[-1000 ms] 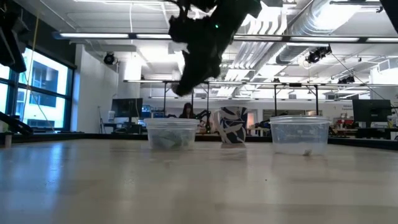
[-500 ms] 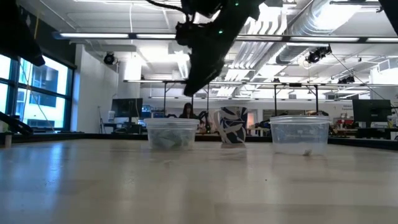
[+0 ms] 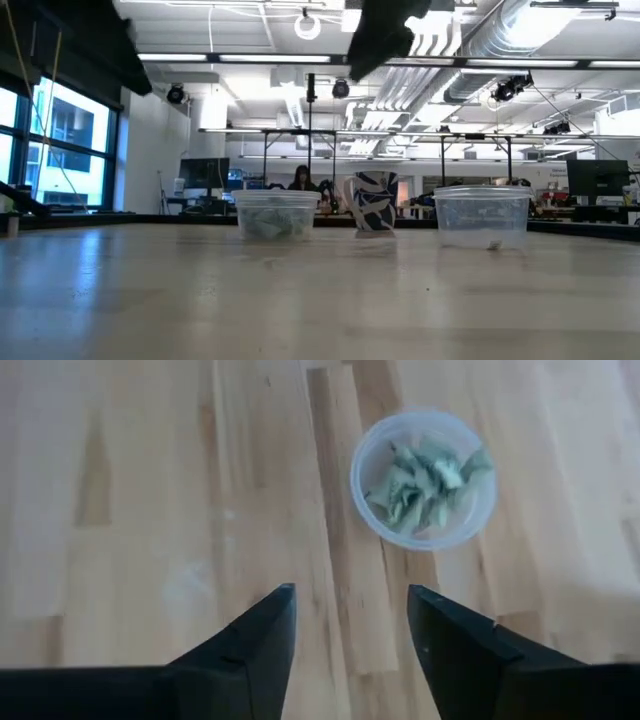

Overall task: Pick and place Stevia / Truvia into bins
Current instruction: Return to Home Position

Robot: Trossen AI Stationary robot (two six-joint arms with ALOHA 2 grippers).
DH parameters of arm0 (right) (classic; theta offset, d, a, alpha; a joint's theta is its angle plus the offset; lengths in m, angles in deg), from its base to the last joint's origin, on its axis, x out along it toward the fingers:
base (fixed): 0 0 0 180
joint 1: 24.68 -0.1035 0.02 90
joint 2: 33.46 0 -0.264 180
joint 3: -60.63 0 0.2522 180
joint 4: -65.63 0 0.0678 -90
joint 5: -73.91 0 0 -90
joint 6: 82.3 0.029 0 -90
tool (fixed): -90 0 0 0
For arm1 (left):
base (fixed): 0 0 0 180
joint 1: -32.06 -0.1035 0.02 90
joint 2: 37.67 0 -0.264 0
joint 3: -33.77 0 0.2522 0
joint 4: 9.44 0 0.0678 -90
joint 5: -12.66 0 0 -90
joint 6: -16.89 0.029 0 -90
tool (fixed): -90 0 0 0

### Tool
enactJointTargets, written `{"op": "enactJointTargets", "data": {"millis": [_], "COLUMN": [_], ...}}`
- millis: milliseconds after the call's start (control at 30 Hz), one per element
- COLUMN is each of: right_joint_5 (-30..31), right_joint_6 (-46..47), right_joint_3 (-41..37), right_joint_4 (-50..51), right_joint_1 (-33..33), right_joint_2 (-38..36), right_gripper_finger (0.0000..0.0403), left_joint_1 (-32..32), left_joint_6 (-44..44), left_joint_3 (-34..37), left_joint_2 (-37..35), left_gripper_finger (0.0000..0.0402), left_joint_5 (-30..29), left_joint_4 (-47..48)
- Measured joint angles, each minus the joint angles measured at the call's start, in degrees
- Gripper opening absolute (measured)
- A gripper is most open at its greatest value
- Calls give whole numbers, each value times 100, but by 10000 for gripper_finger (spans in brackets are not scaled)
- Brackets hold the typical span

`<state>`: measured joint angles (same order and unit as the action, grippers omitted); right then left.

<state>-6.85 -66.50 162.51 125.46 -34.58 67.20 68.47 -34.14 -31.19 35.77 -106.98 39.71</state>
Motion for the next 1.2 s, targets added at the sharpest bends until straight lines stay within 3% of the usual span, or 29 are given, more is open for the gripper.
{"op": "enactJointTargets", "data": {"millis": [200,367,467,600,700,767,867,1100,1200], "right_joint_5": [721,1147,1214,1274,1196,1099,733,880,614], "right_joint_6": [60,291,368,421,1032,1246,772,-119,-191], "right_joint_3": [-236,-1687,-2730,-3409,-3558,-3618,-3657,-3870,-4396], "right_joint_4": [650,112,-293,-382,-403,-494,-626,-786,-1365], "right_joint_1": [-33,320,505,657,778,770,668,740,824], "right_joint_2": [-809,-2207,-3093,-4044,-4581,-4895,-5251,-6183,-6857], "right_gripper_finger": [177,176,176,177,177,178,178,179,177], "left_joint_1": [-1364,-2632,-3292,-3822,-3932,-3661,-3116,-2225,-1998], "left_joint_6": [1584,2518,2433,1462,601,813,1615,2336,2677], "left_joint_3": [2,157,388,381,374,352,354,362,365], "left_joint_2": [-374,-718,-950,-1347,-1763,-1987,-2331,-3170,-3480], "left_gripper_finger": [188,188,188,188,190,190,190,191,191], "left_joint_5": [1325,3012,3518,3322,3374,3378,3016,1021,729], "left_joint_4": [-181,-1122,-1635,-1114,-621,-861,-1130,-641,-468]}}
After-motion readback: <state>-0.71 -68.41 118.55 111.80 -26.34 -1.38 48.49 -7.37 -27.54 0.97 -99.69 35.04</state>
